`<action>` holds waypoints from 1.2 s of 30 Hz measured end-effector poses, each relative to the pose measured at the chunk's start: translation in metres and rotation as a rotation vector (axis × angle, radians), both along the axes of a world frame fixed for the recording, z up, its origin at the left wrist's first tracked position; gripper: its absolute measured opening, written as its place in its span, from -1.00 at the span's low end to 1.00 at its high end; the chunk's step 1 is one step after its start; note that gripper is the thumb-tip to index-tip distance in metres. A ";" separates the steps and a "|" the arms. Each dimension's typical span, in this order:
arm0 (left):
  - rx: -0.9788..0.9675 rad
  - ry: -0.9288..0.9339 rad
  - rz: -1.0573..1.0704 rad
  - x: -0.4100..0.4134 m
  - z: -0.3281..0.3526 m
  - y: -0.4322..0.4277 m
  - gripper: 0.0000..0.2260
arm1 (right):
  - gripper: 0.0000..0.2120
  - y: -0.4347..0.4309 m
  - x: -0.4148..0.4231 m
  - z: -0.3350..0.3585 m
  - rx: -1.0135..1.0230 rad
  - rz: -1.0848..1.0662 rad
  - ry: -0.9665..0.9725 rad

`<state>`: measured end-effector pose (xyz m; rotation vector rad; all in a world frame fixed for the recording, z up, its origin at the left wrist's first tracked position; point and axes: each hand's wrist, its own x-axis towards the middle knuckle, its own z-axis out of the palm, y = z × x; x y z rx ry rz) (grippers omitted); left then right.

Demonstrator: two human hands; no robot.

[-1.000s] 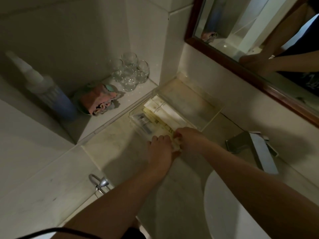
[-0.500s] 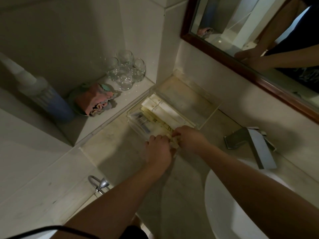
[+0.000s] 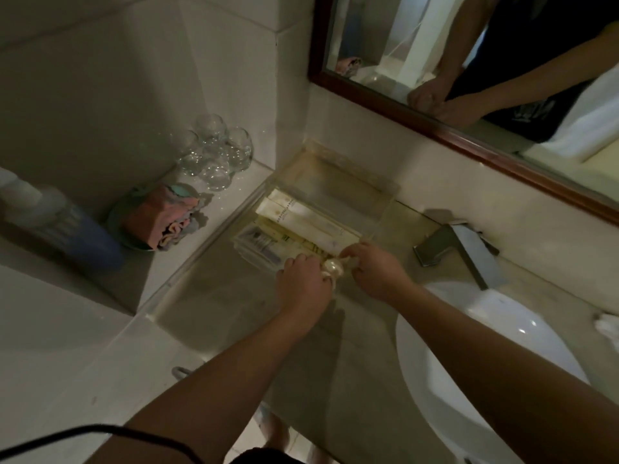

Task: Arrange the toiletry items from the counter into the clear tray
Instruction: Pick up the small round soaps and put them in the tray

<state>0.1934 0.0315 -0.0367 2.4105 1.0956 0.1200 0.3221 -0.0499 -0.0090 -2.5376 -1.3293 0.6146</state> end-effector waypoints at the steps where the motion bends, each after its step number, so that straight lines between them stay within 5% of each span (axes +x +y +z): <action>1: -0.003 -0.007 -0.001 0.001 0.000 -0.002 -0.79 | -0.65 -0.008 0.000 0.001 0.021 -0.050 -0.002; 14: 0.019 0.072 -0.060 0.026 -0.005 -0.001 -0.69 | -0.66 -0.104 -0.021 0.006 0.068 -0.212 0.112; 28: 0.042 0.129 -0.158 0.041 -0.022 0.023 -0.69 | -0.65 -0.013 -0.026 -0.016 0.094 -0.218 0.147; 36: 0.100 0.096 -0.040 0.043 -0.033 0.019 -0.74 | -0.65 -0.003 -0.015 -0.019 0.072 -0.297 0.119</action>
